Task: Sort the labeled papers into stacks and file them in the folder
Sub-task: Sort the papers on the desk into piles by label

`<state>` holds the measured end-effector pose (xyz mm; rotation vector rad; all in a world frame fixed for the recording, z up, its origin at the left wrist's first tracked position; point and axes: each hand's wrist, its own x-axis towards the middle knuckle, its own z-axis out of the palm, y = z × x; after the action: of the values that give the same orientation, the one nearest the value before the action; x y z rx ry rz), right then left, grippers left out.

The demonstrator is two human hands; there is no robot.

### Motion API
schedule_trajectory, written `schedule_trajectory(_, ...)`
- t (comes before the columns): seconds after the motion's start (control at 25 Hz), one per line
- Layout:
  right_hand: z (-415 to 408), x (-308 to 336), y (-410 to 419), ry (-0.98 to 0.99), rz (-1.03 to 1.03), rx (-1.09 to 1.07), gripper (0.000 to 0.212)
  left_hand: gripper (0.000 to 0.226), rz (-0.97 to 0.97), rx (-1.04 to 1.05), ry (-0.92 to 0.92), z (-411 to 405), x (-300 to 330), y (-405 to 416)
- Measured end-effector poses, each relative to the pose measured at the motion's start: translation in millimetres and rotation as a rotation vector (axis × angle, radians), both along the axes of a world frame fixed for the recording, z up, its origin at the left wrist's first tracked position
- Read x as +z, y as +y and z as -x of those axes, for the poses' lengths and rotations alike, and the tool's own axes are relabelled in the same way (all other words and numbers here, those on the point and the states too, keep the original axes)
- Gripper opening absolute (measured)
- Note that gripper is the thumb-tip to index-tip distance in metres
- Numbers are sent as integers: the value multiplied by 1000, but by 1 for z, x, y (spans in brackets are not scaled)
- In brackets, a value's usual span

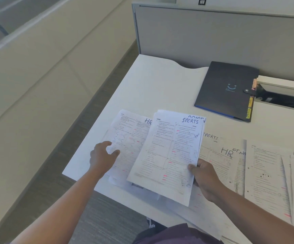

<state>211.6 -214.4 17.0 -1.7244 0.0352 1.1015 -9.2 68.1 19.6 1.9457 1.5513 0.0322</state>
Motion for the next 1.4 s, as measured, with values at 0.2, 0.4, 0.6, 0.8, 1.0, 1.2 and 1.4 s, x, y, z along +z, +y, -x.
schedule_trajectory(0.2,-15,-7,11,-23,38,-84,21,95,-1,-58,340,-1,-11,41)
schedule_trajectory(0.4,-16,-12,33,-28,57,-86,23,112,74,-33,301,1,-15,68)
schedule_trajectory(0.6,-16,-13,50,-27,58,-77,21,100,99,-59,350,-1,-13,85)
schedule_trajectory(0.8,-18,-11,64,-29,71,-76,21,56,122,-17,152,1,-18,98)
schedule_trajectory(1.0,-21,-10,71,-30,81,-74,20,26,54,122,-76,-9,-21,119)
schedule_trajectory(1.2,-26,-3,70,-58,99,-39,20,18,51,93,-95,-32,-18,148)
schedule_trajectory(1.4,-25,-1,74,-2,55,-14,20,17,56,89,-76,-39,-20,148)
